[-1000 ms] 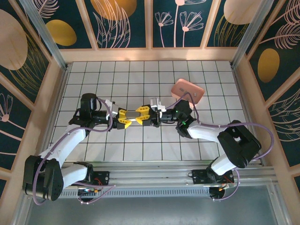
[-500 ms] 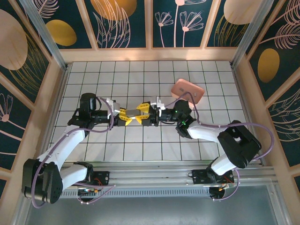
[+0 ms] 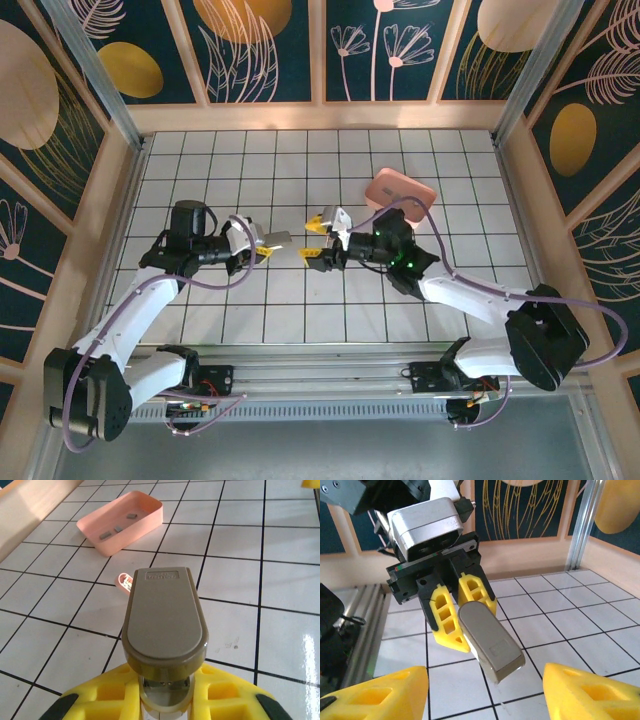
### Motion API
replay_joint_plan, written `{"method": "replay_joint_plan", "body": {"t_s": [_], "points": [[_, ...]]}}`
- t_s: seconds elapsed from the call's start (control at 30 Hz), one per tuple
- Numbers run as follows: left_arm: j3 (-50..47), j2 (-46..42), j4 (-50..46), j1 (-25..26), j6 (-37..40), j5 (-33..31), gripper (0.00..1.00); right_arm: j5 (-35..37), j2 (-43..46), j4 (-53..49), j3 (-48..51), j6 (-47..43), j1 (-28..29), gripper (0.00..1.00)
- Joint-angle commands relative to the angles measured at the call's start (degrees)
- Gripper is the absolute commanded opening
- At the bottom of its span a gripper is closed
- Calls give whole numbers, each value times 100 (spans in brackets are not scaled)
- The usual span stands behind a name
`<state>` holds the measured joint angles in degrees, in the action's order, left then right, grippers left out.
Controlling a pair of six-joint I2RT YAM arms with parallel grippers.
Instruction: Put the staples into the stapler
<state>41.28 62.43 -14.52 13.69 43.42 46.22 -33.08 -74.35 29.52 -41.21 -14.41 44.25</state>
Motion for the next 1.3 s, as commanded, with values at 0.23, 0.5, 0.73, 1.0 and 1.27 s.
{"method": "replay_joint_plan", "body": {"t_s": [0.23, 0.5, 0.73, 1.0, 1.27], "points": [[-137, -127, 11, 43, 409, 167, 0, 772, -1000, -723, -1111, -921, 700, 64], [-188, -129, 68, 46, 345, 287, 0, 1459, -1359, 88, -1184, -728, 875, 65], [-217, -127, 64, 59, 340, 286, 0, 2174, -1233, 626, -991, -330, 781, 63], [-208, -145, 55, 77, 325, 279, 0, 3193, -929, 783, -592, 487, 375, 61], [-182, -127, 32, 95, 299, 157, 0, 3466, -430, 498, -169, 984, -16, 60]]}}
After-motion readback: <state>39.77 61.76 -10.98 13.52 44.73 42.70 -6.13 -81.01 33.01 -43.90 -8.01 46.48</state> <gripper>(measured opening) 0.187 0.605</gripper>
